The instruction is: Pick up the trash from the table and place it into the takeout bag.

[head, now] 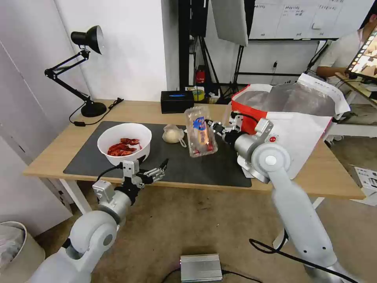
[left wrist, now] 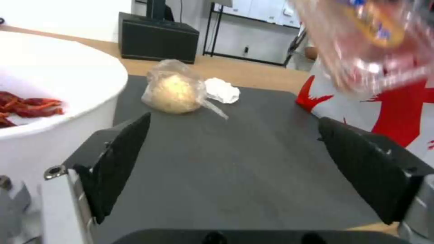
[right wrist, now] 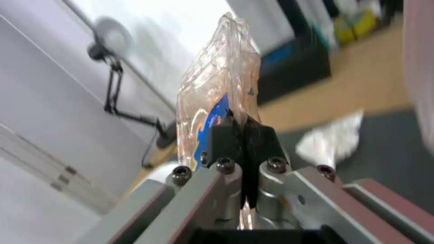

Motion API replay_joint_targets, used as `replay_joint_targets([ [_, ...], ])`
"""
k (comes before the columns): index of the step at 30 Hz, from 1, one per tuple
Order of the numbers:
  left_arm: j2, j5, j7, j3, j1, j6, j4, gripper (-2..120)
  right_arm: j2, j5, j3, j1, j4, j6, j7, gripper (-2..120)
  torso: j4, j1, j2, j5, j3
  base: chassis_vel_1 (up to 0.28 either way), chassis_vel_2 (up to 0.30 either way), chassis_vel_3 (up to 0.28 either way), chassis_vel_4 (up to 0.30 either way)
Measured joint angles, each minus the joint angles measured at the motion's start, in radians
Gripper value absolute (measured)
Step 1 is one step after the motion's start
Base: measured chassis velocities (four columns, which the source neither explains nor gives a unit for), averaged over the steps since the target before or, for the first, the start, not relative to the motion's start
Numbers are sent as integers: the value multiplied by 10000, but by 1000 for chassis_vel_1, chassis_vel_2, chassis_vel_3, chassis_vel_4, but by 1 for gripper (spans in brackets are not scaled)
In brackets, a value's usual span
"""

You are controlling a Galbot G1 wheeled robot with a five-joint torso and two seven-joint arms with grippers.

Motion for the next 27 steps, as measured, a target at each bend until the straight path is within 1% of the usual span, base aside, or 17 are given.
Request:
replay_joint_targets([
  [2, -82, 85, -10, 88, 12, 1, 11, 100, -63, -340, 59, 89, 46, 418, -313, 0, 0, 0, 0, 1, 0, 0, 0, 0, 0],
  [3, -82, 85, -10, 88, 12, 1, 11, 100, -63, -340, 59, 89, 46, 418, -313, 0, 0, 0, 0, 1, 0, 0, 0, 0, 0],
  [5, -138, 123, -18, 150, 13, 2, 32, 100, -129, -398, 145, 227, 122, 765, -414, 0, -1, 0, 0, 1, 0, 0, 0, 0, 0],
  [9, -185, 150, -34, 179, 19, 7, 64, 100, -231, -279, 281, 461, 223, 1042, -372, 0, 0, 0, 0, 1, 0, 0, 0, 0, 0],
  [12, -277, 220, -54, 276, 21, 19, 92, 100, -479, 119, 558, 771, 349, 1318, -144, 0, 0, 0, 0, 1, 0, 0, 0, 0, 0],
  [16, -371, 294, -65, 385, 17, 27, 140, 100, -763, 393, 900, 1052, 389, 1540, 57, 0, 0, 0, 0, 0, 0, 0, 0, 0, 0],
  [24, -459, 335, -94, 543, -48, 32, 221, 100, -1303, 841, 1582, 1324, 412, 1620, 328, 0, -1, 0, 0, 2, 0, 0, 0, 0, 0],
  [27, -494, 341, -110, 601, -98, 32, 287, 100, -1624, 938, 1965, 1426, 239, 1642, 384, 0, 1, 0, 0, 1, 0, 0, 0, 0, 0],
])
